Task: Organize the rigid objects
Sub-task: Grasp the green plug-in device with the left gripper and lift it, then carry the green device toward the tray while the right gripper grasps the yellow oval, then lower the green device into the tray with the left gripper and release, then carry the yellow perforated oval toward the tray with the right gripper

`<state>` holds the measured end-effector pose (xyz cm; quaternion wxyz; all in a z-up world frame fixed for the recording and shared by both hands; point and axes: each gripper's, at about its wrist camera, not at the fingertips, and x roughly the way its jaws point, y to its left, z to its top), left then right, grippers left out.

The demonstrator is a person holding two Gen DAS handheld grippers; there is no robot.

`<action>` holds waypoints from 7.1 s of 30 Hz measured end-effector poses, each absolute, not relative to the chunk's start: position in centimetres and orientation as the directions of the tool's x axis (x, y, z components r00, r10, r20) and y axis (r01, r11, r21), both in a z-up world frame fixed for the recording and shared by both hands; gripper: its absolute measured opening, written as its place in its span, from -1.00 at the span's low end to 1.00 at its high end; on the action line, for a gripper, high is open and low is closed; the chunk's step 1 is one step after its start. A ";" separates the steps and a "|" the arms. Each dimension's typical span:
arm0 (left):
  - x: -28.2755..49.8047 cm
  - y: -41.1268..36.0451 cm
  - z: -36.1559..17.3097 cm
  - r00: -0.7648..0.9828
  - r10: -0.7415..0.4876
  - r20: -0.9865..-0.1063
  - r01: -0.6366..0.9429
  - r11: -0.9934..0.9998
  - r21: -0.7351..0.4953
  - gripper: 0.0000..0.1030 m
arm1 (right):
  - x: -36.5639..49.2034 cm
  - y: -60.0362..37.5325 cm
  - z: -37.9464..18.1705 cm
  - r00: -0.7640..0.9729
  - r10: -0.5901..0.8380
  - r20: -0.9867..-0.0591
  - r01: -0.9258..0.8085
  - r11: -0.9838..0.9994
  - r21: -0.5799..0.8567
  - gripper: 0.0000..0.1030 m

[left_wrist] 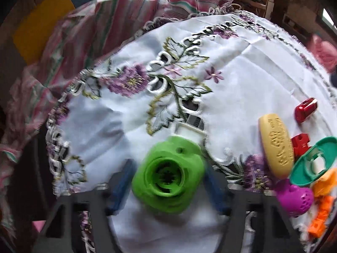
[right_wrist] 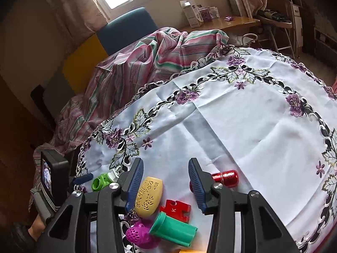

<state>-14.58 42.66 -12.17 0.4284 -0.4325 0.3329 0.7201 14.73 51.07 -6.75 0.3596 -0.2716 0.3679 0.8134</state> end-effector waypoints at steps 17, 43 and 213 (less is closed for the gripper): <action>-9.2 31.9 -4.6 -0.344 0.460 -0.819 -0.795 -0.607 -0.006 0.18 | 13.0 50.8 -8.3 -0.609 0.279 -0.743 -0.743 -0.529 0.410 -0.13; -4.7 12.7 -1.6 -0.505 0.477 -0.720 -0.559 -0.816 -0.149 0.18 | 3.4 47.0 -14.6 -0.355 0.221 -0.908 -0.621 -0.782 0.053 -0.12; -4.7 7.6 -4.5 -0.625 0.221 -0.749 -0.294 -0.955 -0.036 -0.01 | 0.9 39.1 -14.8 -0.446 0.215 -0.869 -0.330 -0.942 -0.064 -0.15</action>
